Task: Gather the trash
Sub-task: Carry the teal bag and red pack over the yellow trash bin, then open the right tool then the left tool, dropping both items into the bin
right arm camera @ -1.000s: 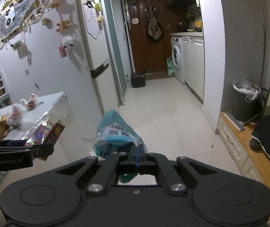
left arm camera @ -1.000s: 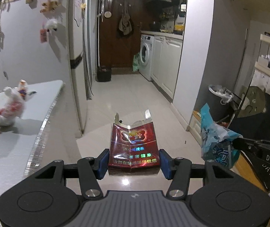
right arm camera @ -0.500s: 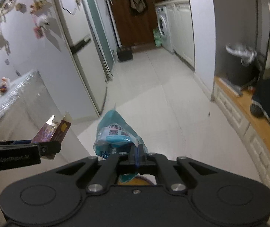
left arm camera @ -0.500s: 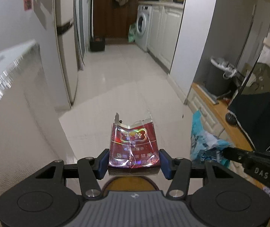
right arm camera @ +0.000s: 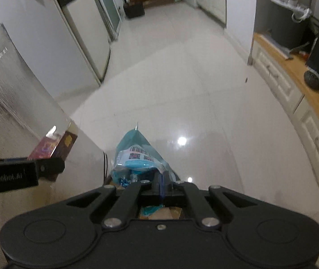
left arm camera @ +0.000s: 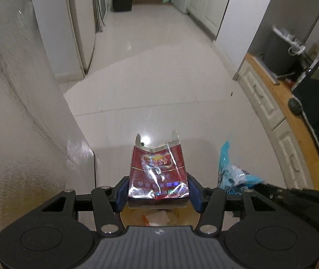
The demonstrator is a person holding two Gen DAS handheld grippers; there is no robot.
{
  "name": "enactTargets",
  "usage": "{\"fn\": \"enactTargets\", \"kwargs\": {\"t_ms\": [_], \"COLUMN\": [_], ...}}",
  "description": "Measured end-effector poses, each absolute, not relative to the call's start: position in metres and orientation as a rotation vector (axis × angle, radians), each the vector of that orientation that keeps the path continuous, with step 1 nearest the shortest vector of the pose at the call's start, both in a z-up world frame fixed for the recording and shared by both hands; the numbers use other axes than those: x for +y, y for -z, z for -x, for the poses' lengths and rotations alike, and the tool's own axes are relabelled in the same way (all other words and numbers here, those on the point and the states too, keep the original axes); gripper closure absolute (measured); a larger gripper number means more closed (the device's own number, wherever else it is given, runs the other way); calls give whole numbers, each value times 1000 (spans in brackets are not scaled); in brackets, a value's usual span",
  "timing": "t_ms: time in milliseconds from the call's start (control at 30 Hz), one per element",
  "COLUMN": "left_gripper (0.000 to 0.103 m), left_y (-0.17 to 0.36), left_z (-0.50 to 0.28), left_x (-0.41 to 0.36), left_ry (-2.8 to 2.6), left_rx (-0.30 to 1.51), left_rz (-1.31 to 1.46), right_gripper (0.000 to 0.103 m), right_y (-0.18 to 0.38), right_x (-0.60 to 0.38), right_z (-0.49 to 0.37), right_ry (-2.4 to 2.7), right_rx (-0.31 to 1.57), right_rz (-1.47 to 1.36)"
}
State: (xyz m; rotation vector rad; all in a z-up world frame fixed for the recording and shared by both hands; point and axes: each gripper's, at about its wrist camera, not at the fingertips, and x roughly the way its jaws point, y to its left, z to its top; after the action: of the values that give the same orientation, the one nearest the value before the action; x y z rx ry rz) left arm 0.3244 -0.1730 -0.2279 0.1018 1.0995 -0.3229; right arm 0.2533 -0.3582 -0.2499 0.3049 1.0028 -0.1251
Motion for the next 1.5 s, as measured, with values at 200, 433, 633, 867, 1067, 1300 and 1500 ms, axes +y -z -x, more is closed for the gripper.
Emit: {"fn": "enactTargets", "kwargs": {"t_ms": [200,433,633,867,1067,1300,1500], "left_gripper": [48,48,48,48,48,24,9], "left_y": [266,300,312,318,320,334,341], "left_z": [-337,-340,-343,-344,-345,-344,-344], "left_x": [-169,-159,-157,-157,-159,-161,-158], "left_ry": [306,293,282,278,281,275,241], "left_rx": [1183,1261,1290,1308,1316,1373,1408], "left_rz": [-103,-90,-90,-94,-96,-123,-161], "right_gripper": [103,103,98,94,59,58,53], "right_y": [281,306,317,320,321,327,332], "right_x": [-355,-349,-345,-347,-348,-348,-348], "right_z": [-270,-282,-286,-290,-290,-290,-289], "right_ry": [101,62,32,5,3,9,1], "right_rx": [1098,1158,1176,1175,1171,1237,1282], "right_rz": [-329,-337,-368,-381,-391,-360,-334]}}
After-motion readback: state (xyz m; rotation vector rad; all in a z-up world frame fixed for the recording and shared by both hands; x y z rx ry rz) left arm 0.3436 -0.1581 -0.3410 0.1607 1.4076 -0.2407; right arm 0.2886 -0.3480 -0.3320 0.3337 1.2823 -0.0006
